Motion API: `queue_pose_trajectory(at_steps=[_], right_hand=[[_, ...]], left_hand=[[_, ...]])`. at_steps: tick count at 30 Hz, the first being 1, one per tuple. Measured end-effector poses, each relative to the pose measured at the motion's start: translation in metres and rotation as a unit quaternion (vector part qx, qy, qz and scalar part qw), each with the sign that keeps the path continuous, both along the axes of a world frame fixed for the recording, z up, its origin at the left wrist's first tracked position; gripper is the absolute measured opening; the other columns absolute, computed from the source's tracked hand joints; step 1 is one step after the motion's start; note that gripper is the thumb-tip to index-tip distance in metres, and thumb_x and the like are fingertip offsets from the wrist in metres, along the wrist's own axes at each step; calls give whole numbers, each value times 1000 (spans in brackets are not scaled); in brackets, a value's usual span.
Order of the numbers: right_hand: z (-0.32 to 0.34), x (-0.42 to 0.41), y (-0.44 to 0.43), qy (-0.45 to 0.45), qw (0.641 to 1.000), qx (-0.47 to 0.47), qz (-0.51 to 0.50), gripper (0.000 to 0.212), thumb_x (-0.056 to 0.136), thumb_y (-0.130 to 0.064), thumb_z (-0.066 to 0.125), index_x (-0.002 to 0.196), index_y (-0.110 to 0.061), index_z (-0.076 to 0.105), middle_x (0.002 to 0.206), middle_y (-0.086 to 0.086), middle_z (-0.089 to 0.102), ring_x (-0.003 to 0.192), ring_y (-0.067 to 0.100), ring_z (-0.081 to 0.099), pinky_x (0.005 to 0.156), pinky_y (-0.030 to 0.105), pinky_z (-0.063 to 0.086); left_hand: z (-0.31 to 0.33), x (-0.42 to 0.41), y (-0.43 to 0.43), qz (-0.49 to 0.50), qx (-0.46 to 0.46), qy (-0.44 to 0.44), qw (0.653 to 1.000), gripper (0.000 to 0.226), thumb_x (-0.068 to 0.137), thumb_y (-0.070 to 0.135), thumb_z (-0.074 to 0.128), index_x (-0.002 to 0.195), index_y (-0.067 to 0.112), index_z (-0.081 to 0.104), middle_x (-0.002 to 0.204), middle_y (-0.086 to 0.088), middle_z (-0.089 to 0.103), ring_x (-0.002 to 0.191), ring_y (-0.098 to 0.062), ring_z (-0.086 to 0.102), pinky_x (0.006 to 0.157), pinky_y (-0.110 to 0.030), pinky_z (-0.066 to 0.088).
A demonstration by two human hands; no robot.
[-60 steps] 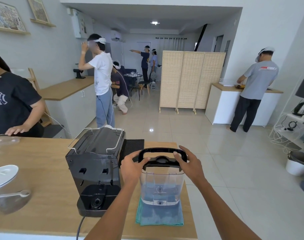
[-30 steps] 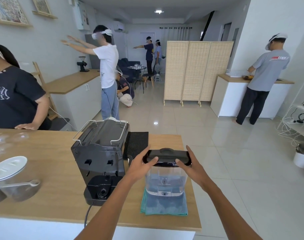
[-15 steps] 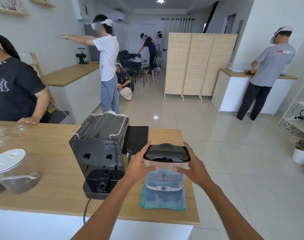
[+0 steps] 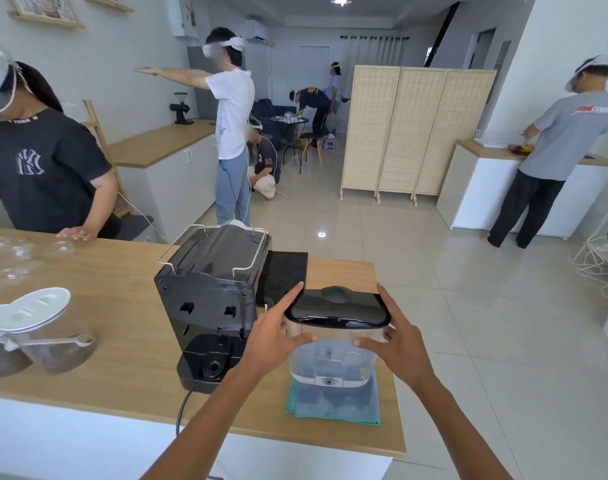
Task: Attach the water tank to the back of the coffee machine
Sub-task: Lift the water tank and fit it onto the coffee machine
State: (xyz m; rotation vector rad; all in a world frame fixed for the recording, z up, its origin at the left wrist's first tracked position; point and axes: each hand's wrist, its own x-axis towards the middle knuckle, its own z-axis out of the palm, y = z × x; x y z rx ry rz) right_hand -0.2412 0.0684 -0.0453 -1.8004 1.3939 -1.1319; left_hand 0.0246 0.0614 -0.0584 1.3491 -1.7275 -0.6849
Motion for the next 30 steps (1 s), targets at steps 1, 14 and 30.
queue_pose_trajectory(at_steps=[1,14,30], right_hand=[[4,2,3,-3,1000,-8,-2,110,57,-60,84,150,-51,25,115,-41,59,102,40,61,84,42,57],[48,81,32,-30,998,-44,28,110,58,-39,88,152,-43,30,112,-50,55,98,-1,63,83,12,51],[30,230,31,-45,998,-33,-16,116,61,-28,90,156,-28,24,105,-41,63,99,3,66,89,20,54]], left_hand=[[4,4,1,2,-10,-5,1000,106,59,80,71,152,53,28,71,7,44,62,-7,34,60,-26,36],[51,88,41,-11,-75,40,996,107,61,68,80,154,40,35,121,20,66,92,-14,61,86,-38,59],[42,222,36,36,-48,32,998,107,62,73,76,154,47,30,84,5,51,66,-4,45,65,-41,55]])
